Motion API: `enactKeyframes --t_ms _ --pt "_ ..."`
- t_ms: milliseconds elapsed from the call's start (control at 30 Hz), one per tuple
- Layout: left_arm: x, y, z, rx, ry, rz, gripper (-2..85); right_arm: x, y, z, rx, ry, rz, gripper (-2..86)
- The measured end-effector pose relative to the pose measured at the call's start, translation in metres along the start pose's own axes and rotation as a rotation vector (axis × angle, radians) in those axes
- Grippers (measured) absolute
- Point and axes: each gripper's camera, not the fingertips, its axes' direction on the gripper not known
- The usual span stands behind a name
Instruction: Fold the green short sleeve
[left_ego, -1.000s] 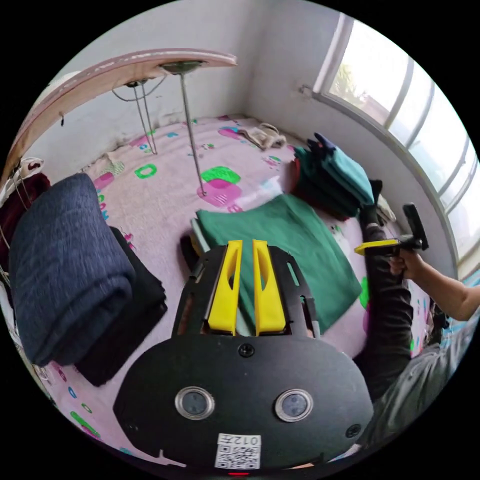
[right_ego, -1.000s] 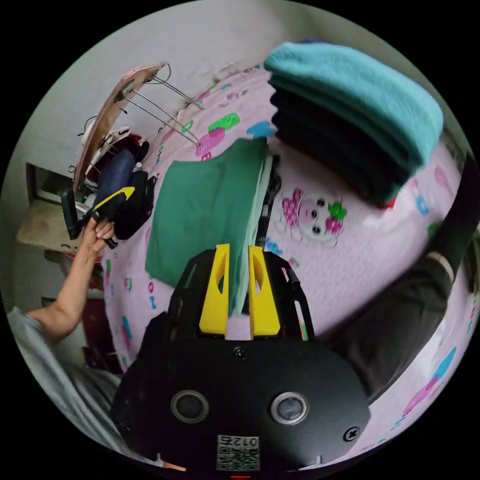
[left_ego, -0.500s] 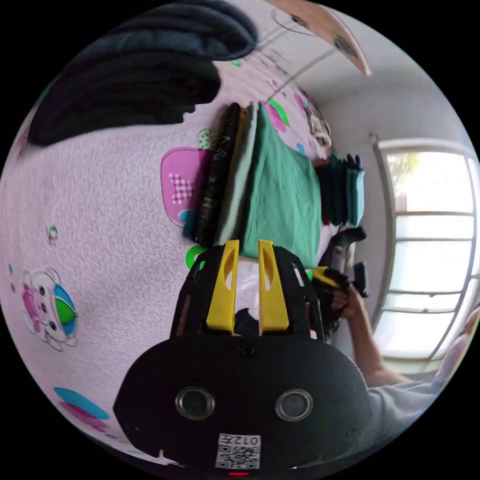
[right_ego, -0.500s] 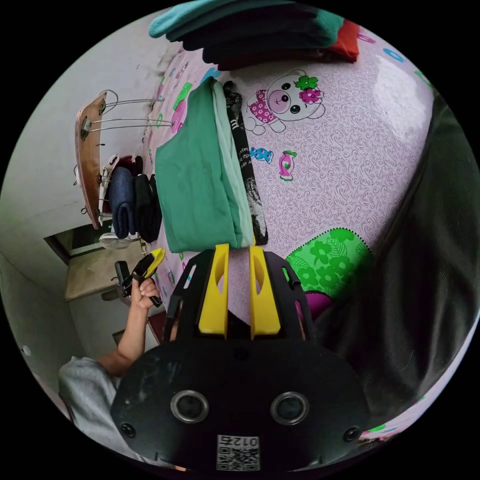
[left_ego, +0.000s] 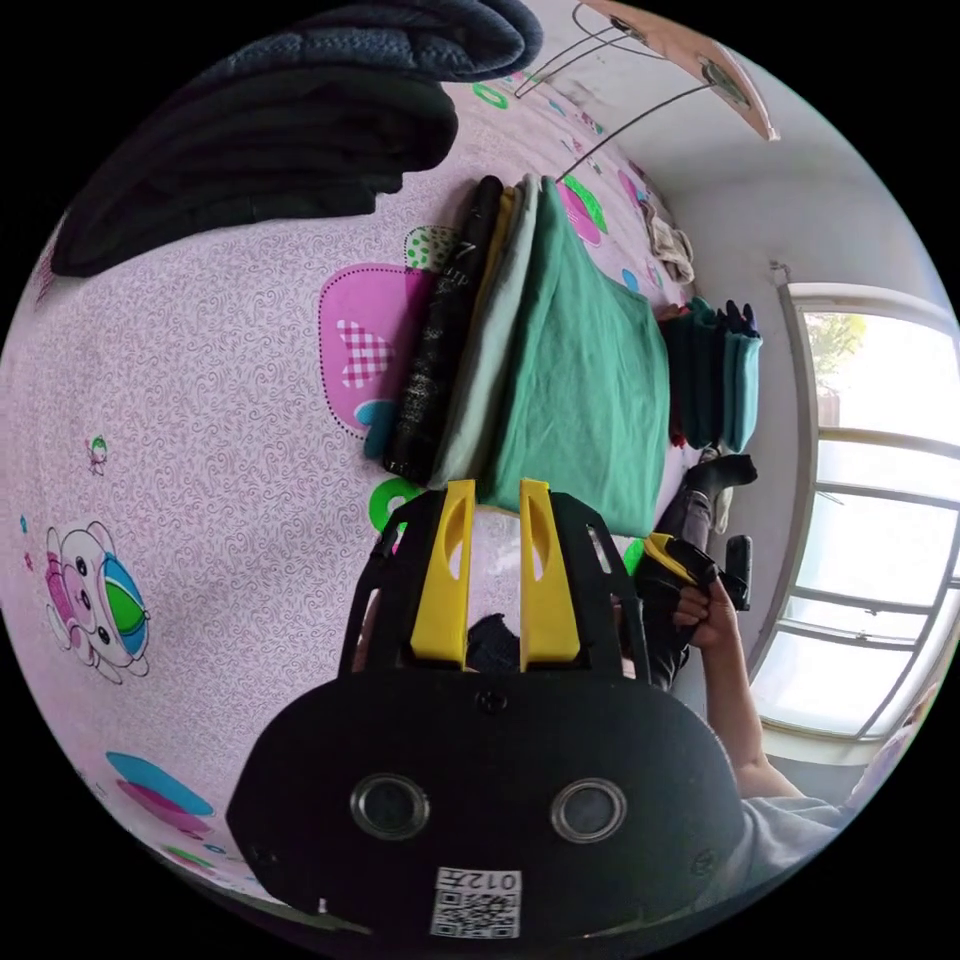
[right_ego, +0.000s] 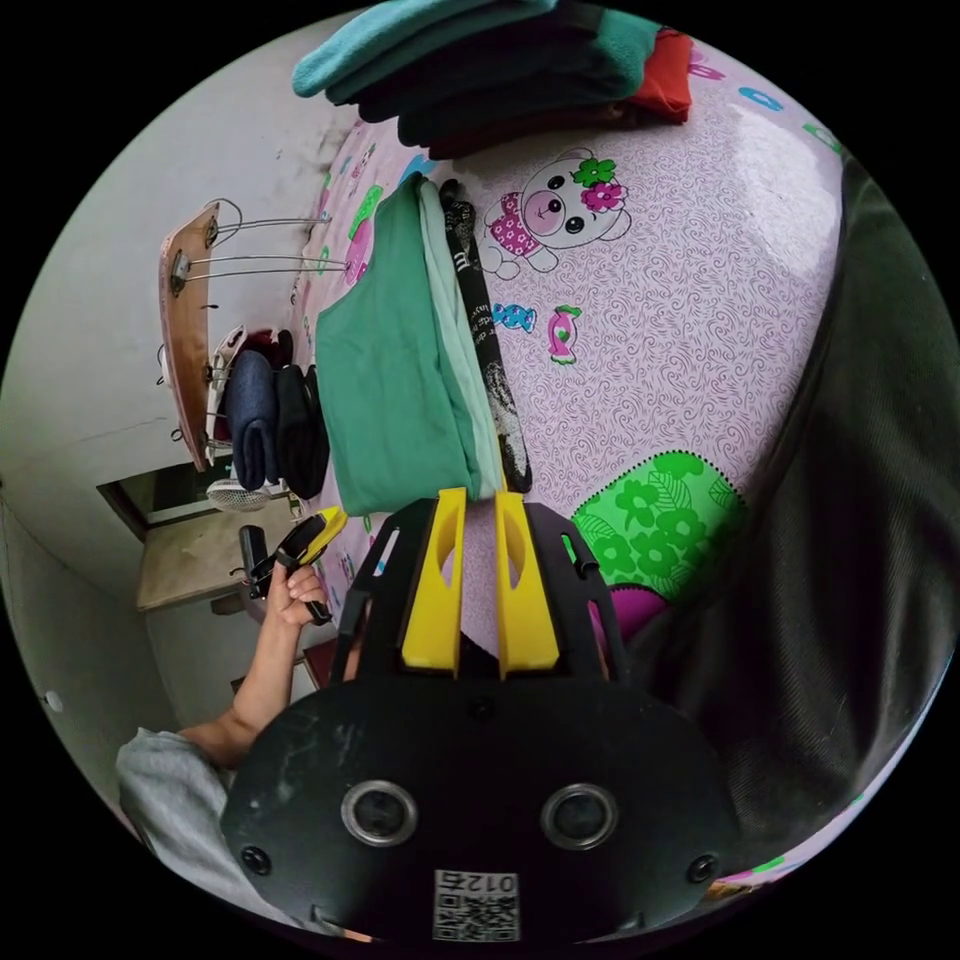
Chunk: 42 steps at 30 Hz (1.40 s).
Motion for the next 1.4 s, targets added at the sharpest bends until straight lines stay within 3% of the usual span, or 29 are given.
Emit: enactKeyframes --t_ms 300,567,767,833,1067,1400 --pt "0.028 0.009 0.024 -0.021 0.082 -0.04 3.1 -0.035 0.032 -0.033 -0.013 -0.025 0.007 5.1" --pt "0.057 0.038 0.044 0.01 0.113 -0.011 0.3 -0.085 0.072 -0.068 -0.019 -0.025 0.007 -0.6" --pt "0.084 0.082 0.044 0.088 -0.106 -0.039 0.0 -0.138 0.111 -0.1 0.003 0.101 0.003 -0.9" --pt "0.113 0.108 0.032 0.207 -0.137 0.076 -0.1 -0.157 0.126 -0.114 0.038 0.114 -0.018 -0.8" --pt "0.247 0.163 0.065 0.294 -0.029 0.589 -0.1 -0.242 0.205 -0.189 0.259 0.072 -0.128 -0.8" --pt "0.44 0.252 0.172 0.119 0.533 1.14 -0.1 -0.34 0.351 -0.309 0.632 0.179 -0.022 -0.8"
